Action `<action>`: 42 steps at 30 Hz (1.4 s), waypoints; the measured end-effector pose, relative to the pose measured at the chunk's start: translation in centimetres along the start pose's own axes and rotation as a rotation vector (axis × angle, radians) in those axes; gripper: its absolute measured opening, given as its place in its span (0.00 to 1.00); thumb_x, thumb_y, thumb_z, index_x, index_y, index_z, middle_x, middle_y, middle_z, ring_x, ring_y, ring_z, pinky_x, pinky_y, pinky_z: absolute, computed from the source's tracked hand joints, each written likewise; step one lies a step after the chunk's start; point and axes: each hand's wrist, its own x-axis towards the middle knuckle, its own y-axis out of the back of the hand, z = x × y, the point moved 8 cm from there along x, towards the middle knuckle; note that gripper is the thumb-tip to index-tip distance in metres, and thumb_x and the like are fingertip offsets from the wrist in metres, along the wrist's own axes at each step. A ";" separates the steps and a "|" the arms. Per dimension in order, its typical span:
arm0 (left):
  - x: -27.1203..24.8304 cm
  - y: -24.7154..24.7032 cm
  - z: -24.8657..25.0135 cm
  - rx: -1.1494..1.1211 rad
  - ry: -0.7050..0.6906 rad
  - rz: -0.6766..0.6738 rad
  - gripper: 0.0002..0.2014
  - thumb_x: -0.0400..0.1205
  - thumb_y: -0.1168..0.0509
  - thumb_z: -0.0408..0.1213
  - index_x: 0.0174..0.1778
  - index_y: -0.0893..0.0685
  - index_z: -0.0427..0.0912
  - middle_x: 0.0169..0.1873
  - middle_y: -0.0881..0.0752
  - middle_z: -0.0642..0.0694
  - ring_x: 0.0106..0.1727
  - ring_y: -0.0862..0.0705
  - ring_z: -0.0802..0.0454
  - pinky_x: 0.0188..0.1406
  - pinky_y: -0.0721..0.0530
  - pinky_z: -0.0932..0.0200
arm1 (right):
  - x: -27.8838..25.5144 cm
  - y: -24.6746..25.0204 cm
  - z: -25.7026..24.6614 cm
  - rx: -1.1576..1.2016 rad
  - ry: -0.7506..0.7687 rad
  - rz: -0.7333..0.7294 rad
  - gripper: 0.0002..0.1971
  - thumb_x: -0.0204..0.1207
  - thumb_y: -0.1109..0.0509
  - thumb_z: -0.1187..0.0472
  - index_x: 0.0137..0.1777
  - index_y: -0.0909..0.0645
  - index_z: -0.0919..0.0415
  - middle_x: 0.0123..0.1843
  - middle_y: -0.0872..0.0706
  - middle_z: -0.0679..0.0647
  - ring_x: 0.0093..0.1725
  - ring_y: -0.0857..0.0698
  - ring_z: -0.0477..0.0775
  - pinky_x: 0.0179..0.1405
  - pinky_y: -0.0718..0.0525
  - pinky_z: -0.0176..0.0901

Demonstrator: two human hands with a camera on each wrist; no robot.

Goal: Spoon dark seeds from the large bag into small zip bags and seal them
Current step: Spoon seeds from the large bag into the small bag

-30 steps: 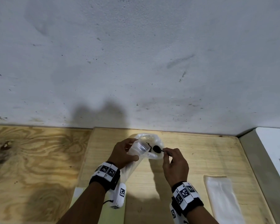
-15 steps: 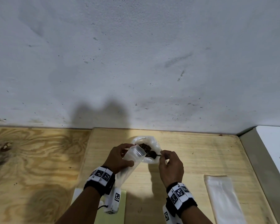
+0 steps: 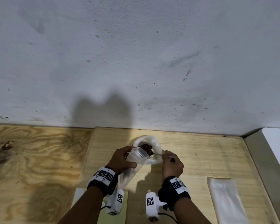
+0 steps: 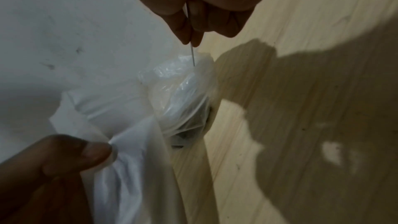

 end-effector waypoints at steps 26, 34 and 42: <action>0.3 0.6 -1.4 0.058 0.027 0.111 0.36 0.47 0.26 0.46 0.56 0.16 0.57 0.48 0.09 0.48 0.50 0.11 0.51 0.42 0.14 0.61 | 1.6 3.1 -3.8 0.190 0.041 -0.202 0.08 0.71 0.23 0.72 0.47 0.10 0.61 0.31 0.18 0.54 0.27 0.28 0.52 0.30 0.29 0.41; 0.1 -0.1 -1.7 0.055 0.044 0.165 0.40 0.47 0.27 0.47 0.61 0.14 0.51 0.50 0.10 0.48 0.50 0.11 0.52 0.44 0.14 0.61 | -1.0 2.1 -7.8 0.086 0.299 -0.340 0.10 0.70 0.22 0.74 0.40 0.10 0.56 0.39 0.08 0.50 0.37 0.14 0.46 0.37 0.21 0.38; 0.4 -0.4 -2.0 0.004 0.066 0.182 0.41 0.47 0.24 0.44 0.62 0.14 0.47 0.50 0.09 0.44 0.50 0.11 0.48 0.46 0.13 0.56 | -5.6 -0.9 -11.4 -0.248 0.776 -0.547 0.14 0.73 0.22 0.70 0.43 0.11 0.46 0.41 0.09 0.43 0.33 0.17 0.38 0.32 0.26 0.27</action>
